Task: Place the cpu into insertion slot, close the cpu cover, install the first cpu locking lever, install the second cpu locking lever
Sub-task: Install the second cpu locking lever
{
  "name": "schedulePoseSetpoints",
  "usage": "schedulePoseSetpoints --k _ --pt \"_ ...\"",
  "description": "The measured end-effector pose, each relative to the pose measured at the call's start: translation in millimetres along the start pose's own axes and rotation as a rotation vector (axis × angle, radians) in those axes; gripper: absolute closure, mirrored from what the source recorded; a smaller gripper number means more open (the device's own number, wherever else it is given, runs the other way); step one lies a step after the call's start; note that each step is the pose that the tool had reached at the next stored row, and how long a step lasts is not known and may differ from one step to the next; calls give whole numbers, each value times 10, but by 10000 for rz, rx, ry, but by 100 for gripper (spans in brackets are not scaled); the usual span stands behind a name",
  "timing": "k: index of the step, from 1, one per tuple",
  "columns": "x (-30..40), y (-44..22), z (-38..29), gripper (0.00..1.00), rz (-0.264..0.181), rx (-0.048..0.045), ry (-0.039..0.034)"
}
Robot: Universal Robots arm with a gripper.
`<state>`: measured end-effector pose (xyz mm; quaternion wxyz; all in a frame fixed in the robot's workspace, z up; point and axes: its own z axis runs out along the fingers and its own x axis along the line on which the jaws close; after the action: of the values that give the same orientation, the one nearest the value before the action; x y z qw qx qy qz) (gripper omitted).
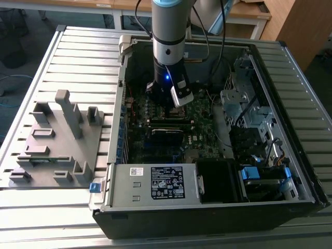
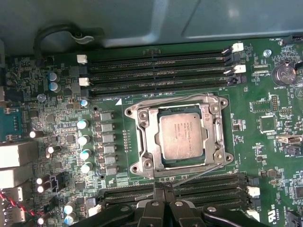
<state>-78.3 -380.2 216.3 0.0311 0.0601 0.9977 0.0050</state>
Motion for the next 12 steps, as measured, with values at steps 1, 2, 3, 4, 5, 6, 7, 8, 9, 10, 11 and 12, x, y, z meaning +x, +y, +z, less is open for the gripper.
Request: schedulePoseSetpoints --k 1,2,3,4,5,6,7,8,9,10,11,12 --pt "0 -6 1 90 -1 -1 0" --pt "1 -10 1 90 -1 -1 0" --pt "4 -13 3 90 0 -1 0" --pt "7 -14 6 90 1 -2 -1" --pt "11 -16 13 90 0 -2 -1" --pt "16 -17 22 90 0 -1 0" --pt "22 -18 36 90 0 -1 -1" --pt "28 -19 49 90 0 -1 -1" --pt "34 -20 61 90 0 -1 -1" --pt "38 -21 68 90 0 -1 0" --pt "39 -21 72 90 -1 0 0" --pt "40 -21 75 90 -1 0 1"
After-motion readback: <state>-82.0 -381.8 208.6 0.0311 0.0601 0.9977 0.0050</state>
